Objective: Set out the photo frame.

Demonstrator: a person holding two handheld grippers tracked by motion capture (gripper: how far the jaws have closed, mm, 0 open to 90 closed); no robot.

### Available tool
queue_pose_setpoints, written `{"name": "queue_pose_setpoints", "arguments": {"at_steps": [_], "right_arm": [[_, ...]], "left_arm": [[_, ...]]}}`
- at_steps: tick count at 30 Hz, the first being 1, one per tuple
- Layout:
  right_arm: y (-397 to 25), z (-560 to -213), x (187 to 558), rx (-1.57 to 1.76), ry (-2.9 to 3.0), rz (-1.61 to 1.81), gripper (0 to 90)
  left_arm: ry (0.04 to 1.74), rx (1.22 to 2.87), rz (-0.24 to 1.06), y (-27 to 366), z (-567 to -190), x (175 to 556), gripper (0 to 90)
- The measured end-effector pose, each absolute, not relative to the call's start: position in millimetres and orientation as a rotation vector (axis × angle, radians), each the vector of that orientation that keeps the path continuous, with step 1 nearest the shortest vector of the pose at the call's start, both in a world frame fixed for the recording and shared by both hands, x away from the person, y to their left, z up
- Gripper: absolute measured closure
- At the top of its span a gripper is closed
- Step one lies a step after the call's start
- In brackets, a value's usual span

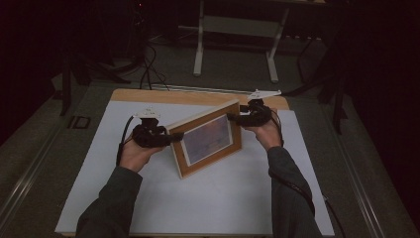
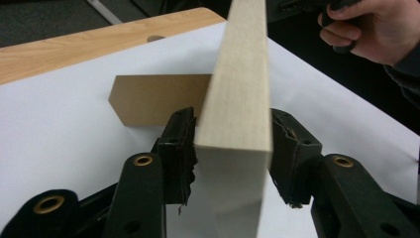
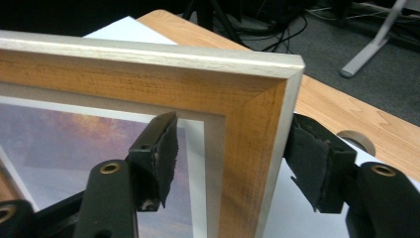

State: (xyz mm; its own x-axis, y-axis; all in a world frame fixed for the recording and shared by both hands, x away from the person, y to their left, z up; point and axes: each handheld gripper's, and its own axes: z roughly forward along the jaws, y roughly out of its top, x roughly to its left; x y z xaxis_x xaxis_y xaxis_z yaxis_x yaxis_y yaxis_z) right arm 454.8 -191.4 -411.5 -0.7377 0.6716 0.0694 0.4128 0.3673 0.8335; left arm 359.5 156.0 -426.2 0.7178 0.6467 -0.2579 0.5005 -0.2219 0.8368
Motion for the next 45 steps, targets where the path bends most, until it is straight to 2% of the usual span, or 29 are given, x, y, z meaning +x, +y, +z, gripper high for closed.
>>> {"name": "queue_pose_setpoints", "arguments": {"at_steps": [10, 13, 16, 28, 45], "right_arm": [[-190, -412, 463, 0.924, 2.392, 1.333, 33.0], [-192, -414, 465, 0.926, 2.413, 1.349, 33.4], [-193, -415, 466, 0.932, 2.412, 1.353, 37.1], [-193, -417, 468, 0.931, 2.438, 1.364, 36.9], [-205, -418, 462, 0.993, 2.395, 1.399, 51.7]], "left_arm": [[0.893, 1.902, 0.21, 153, -427, 355, 61.5], [0.9, 1.898, 0.224, 154, -427, 354, 63.7], [0.901, 1.897, 0.222, 154, -427, 354, 69.8], [0.897, 1.887, 0.2, 155, -428, 355, 70.7], [0.92, 1.89, 0.22, 155, -427, 360, 70.8]]}}
